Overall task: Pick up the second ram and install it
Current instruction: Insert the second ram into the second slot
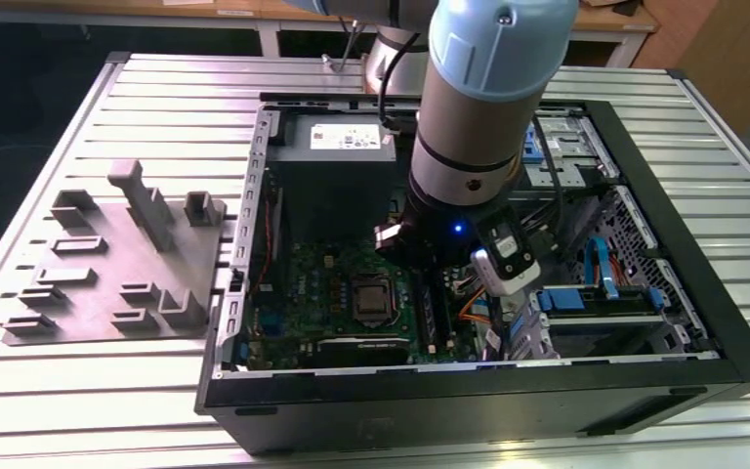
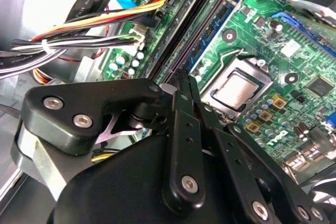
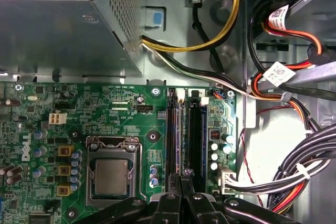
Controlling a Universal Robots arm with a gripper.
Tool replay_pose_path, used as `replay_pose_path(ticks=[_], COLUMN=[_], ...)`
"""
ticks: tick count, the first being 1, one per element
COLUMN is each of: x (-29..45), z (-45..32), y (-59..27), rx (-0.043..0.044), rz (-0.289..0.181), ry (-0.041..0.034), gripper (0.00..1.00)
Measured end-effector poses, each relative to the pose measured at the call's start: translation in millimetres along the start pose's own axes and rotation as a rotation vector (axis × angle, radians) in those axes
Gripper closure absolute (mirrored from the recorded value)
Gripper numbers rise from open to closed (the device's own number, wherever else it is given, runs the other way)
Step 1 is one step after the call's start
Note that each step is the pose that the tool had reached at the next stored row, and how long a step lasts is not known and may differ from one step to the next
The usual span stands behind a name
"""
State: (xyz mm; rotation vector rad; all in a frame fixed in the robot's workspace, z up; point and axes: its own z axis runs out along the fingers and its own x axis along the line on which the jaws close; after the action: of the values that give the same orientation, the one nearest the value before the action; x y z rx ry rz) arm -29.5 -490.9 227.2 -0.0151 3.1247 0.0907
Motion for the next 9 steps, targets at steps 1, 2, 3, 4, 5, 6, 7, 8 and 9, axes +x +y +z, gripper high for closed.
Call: replay_pose_path(ticks=[1,2,3,4,5,6,7,8,9], x=[0.0,0.0,0.0,0.0,0.0,0.1,0.1,0.0,0.0], z=[0.0,0.0,0.1,0.2,0.2,0.2,0.1,0.2,0.6], y=[0.0,0.0,-0.2,-0.8,-1.3,-1.5,-1.6,-1.6,-1.7], rx=[0.0001,0.0001,-0.0001,-0.0001,-0.0001,-0.0001,0.0001,0.0,-0.0001], rz=[0.0,0.0,0.0,0.0,0.0,0.0,0.0,0.0,0.0], ry=[0.0001,0.0001,0.0,0.0,0.0,0.0,0.0,0.0,0.0], gripper=[0.89,0.89,0.89,0.89,0.89,0.89,0.89,0.89,0.89])
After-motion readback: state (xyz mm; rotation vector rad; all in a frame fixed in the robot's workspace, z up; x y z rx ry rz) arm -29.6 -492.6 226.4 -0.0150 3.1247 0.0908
